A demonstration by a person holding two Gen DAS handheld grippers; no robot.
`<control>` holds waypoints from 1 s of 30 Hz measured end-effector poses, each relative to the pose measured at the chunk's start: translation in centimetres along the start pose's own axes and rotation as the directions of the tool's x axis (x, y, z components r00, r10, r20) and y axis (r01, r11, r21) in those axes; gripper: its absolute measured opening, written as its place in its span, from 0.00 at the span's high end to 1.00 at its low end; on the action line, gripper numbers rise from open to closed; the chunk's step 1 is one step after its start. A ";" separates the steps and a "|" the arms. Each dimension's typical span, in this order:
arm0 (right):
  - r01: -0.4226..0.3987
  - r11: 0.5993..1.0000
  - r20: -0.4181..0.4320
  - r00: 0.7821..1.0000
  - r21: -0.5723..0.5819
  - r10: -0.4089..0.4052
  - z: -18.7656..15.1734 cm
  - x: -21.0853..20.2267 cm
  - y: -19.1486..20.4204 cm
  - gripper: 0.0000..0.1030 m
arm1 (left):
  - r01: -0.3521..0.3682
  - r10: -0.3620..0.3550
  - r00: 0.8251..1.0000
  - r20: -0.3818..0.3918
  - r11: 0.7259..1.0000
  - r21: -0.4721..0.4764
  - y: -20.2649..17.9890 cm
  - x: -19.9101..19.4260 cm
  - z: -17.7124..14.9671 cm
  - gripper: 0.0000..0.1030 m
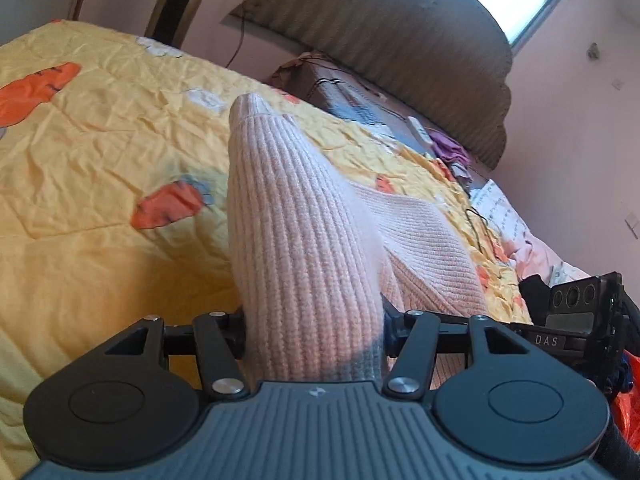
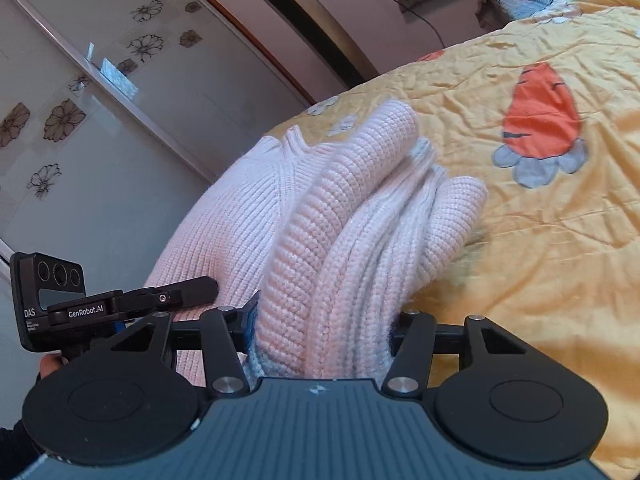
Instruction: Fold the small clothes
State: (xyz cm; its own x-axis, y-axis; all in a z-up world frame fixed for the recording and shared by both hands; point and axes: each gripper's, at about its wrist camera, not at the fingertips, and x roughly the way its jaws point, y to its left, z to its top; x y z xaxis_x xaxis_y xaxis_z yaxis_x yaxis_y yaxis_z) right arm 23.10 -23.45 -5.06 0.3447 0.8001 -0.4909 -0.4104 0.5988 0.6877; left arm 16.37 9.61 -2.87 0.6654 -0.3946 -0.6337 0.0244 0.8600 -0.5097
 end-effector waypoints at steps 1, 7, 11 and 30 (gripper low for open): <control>-0.012 1.000 -0.012 1.000 0.001 0.012 0.1 1.4 0.6 0.47 | -0.021 0.021 1.000 -0.012 1.000 -0.010 1.1 0.2 0.0 0.44; 0.027 1.000 -0.035 0.999 0.011 -0.026 -1.6 7.5 0.5 0.44 | 0.056 -0.060 0.998 -0.023 0.989 -0.140 7.7 1.7 -1.8 0.28; 0.041 0.987 -0.048 0.998 0.153 -0.033 -1.8 6.0 -0.7 0.23 | 0.097 -0.094 0.995 0.028 0.980 -0.176 8.5 -1.4 -3.0 0.24; 0.044 0.999 -0.069 0.997 0.012 -0.043 -5.3 2.6 4.4 0.47 | 0.084 -0.084 0.996 -0.003 0.996 -0.015 2.0 -4.7 -6.2 0.70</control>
State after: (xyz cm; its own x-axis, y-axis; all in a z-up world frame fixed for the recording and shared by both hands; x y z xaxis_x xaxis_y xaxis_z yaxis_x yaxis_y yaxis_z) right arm 17.72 -18.56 -6.07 0.3032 0.7739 -0.5560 -0.3850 0.6332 0.6715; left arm 8.69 11.17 -4.57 0.6590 -0.4662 -0.5902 0.0687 0.8188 -0.5700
